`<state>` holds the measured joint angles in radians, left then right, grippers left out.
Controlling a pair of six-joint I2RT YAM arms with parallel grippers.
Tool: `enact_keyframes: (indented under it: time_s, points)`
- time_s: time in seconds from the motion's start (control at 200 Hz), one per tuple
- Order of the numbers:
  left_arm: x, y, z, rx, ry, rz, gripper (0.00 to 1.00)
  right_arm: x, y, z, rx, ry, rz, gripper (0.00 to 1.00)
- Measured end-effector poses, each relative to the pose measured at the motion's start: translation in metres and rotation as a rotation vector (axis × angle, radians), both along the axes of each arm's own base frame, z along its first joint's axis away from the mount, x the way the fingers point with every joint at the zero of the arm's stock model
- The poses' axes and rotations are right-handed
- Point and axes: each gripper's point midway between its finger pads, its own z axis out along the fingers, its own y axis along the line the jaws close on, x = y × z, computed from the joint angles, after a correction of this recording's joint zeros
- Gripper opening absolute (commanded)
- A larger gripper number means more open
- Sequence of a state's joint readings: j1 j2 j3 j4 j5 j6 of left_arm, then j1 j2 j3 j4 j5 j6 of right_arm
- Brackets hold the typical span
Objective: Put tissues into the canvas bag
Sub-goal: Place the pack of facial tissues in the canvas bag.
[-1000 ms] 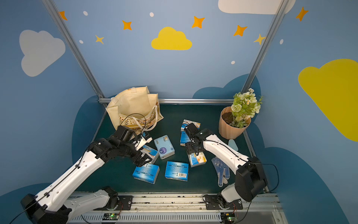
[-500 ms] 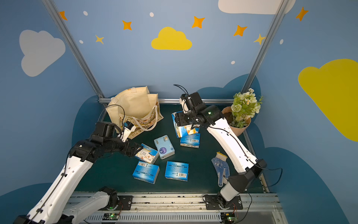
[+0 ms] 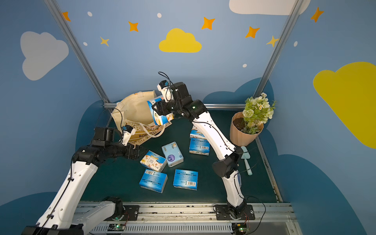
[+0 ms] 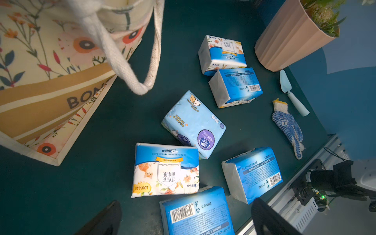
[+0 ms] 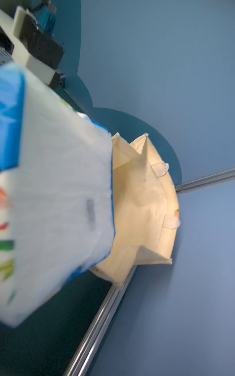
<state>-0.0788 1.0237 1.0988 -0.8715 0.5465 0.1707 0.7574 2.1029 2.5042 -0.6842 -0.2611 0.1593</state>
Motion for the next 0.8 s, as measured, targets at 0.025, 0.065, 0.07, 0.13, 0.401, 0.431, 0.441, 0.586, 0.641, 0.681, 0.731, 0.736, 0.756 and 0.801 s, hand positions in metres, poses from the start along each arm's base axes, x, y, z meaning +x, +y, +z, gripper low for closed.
enact_keyframes:
  time_s: [0.025, 0.065, 0.07, 0.13, 0.401, 0.431, 0.441, 0.586, 0.641, 0.681, 0.731, 0.736, 0.756, 0.801]
  points:
    - [0.001, 0.001, 0.0, -0.004, 0.001, 0.004, 1.0, -0.001, 0.005, 0.003, 0.017, -0.012, 0.014, 0.72]
    - [0.002, 0.003, 0.0, -0.011, 0.003, 0.014, 1.0, -0.001, 0.01, 0.009, 0.044, -0.032, 0.031, 0.73]
    - [0.002, 0.003, 0.0, -0.013, 0.003, 0.015, 1.0, -0.001, 0.011, 0.01, 0.049, -0.034, 0.035, 0.73]
    - [0.004, 0.006, 0.001, -0.022, 0.005, 0.025, 1.0, 0.0, 0.019, 0.02, 0.095, -0.07, 0.056, 0.73]
    - [0.007, 0.011, -0.001, -0.06, 0.019, 0.051, 1.0, 0.021, 0.045, 0.053, 0.282, -0.215, 0.09, 0.79]
    - [0.007, 0.012, -0.001, -0.065, 0.022, 0.055, 1.0, 0.025, 0.049, 0.053, 0.298, -0.227, 0.088, 0.8]
    - [0.008, 0.012, -0.001, -0.067, 0.023, 0.057, 1.0, 0.026, 0.05, 0.053, 0.302, -0.23, 0.088, 0.8]
    - [0.011, 0.016, 0.0, -0.086, 0.027, 0.075, 1.0, 0.049, 0.067, 0.037, 0.354, -0.24, 0.072, 0.82]
    - [0.011, 0.018, 0.001, -0.09, 0.026, 0.082, 1.0, 0.058, 0.072, 0.023, 0.356, -0.227, 0.062, 0.82]
    - [0.011, 0.019, 0.001, -0.092, 0.026, 0.086, 1.0, 0.064, 0.076, 0.011, 0.353, -0.211, 0.053, 0.82]
    - [0.011, 0.02, 0.0, -0.093, 0.026, 0.091, 1.0, 0.072, 0.08, -0.003, 0.348, -0.192, 0.041, 0.82]
    - [0.011, 0.02, 0.0, -0.093, 0.026, 0.091, 1.0, 0.073, 0.08, -0.005, 0.346, -0.19, 0.04, 0.83]
    - [0.011, 0.021, -0.001, -0.093, 0.028, 0.093, 1.0, 0.076, 0.081, -0.01, 0.345, -0.183, 0.034, 0.82]
    - [0.01, 0.021, -0.003, -0.095, 0.032, 0.096, 1.0, 0.081, 0.085, -0.022, 0.341, -0.166, 0.024, 0.82]
